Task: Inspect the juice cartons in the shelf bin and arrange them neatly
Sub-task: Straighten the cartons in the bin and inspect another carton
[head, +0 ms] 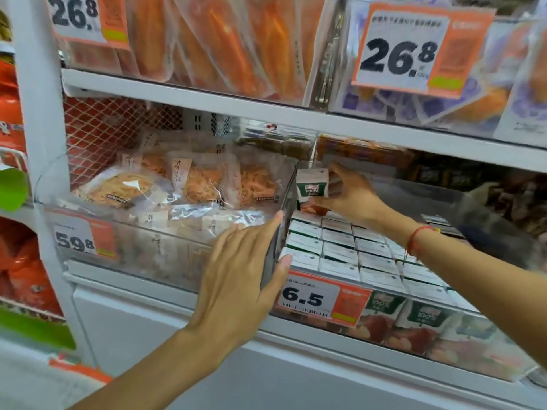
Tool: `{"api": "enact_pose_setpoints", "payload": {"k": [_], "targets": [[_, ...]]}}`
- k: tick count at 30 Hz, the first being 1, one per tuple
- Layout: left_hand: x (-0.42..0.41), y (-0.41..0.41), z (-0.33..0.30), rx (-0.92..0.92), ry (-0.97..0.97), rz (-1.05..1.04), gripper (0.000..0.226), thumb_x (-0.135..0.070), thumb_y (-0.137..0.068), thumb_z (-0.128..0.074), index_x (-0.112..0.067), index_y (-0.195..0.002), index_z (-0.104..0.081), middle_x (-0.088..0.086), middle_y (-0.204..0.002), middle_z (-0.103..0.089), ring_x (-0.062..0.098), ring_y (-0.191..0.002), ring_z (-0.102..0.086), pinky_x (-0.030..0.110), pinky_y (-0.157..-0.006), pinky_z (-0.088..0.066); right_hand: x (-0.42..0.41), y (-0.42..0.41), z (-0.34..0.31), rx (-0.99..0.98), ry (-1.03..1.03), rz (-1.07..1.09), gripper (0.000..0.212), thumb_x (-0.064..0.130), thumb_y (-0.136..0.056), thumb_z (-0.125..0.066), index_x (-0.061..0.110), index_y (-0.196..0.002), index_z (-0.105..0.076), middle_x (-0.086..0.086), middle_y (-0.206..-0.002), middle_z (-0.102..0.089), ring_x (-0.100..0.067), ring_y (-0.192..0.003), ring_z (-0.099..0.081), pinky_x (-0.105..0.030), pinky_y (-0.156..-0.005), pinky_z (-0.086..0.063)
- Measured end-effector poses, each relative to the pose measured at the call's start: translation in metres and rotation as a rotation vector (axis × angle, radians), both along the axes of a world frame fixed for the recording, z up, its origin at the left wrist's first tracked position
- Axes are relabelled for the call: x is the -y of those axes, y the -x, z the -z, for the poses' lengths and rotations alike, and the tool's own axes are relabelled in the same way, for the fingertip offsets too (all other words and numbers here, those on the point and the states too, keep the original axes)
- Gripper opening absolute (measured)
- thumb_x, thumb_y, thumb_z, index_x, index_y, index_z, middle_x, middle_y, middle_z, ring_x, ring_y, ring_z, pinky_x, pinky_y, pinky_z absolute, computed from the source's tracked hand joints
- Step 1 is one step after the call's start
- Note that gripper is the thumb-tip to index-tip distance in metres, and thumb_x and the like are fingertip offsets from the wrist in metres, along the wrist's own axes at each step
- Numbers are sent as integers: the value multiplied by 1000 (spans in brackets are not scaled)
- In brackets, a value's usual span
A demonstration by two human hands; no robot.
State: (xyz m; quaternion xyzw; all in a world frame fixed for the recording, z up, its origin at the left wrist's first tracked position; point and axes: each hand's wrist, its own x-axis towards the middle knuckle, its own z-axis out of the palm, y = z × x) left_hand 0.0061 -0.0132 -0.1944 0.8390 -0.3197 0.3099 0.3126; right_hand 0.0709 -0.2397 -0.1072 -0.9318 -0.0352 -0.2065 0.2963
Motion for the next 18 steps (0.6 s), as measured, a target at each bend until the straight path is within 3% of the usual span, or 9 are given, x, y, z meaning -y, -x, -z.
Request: {"api": "enact_pose_setpoints", "payload": {"k": [3,7,9,11,15,18], "targets": [[0,-1,1,4,-2,-9,55,-42,-99,-36,-15,-146,-40,-3,-121,-63,9,-114,-44,29,-110,-22,-4,-9,4,-13,-85,-31,60,12,-80,-78,14,-132,-48,-7,-122,-62,-22,-106,-63,-28,-82,-54],[0,-2,3,4,-6,-18,55,-43,-99,-35,-16,-147,-38,-3,-121,-63,9,-114,-45,29,-110,-21,2,-13,8,-47,-133,-25,58,18,-85,-75,18,-135,-45,-5,-131,-56,-23,-111,-60,-39,-93,-54],[1,-2,3,7,-7,-26,55,-43,-99,-35,-16,-148,-38,-4,-121,-63,10,-114,-45,30,-110,-22,6,-12,14,-109,-120,-30,54,25,-88,-71,19,-135,-47,-5,-132,-57,-18,-108,-60,-25,-89,-54],[1,-2,4,7,-5,-30,55,-43,-100,-34,-16,-148,-38,-3,-121,-63,10,-114,-45,31,-111,-23,9,-11,22,-153,-70,-64,45,28,-90,-68,19,-131,-51,-5,-129,-59,-10,-99,-58,-7,-76,-48],[1,-2,4,6,-1,-25,55,-43,-100,-34,-17,-148,-37,-4,-122,-63,9,-115,-45,29,-112,-21,17,-9,30,-167,162,-8,44,36,-94,-61,17,-133,-54,-4,-134,-51,-9,-105,-45,-18,-87,-34],[0,-2,4,3,-2,-18,55,-44,-100,-32,-18,-149,-36,-6,-124,-62,8,-116,-45,27,-112,-19,18,-7,30,-161,168,-52,37,32,-97,-57,24,-133,-53,-3,-134,-53,-11,-108,-48,-20,-90,-34]]}}
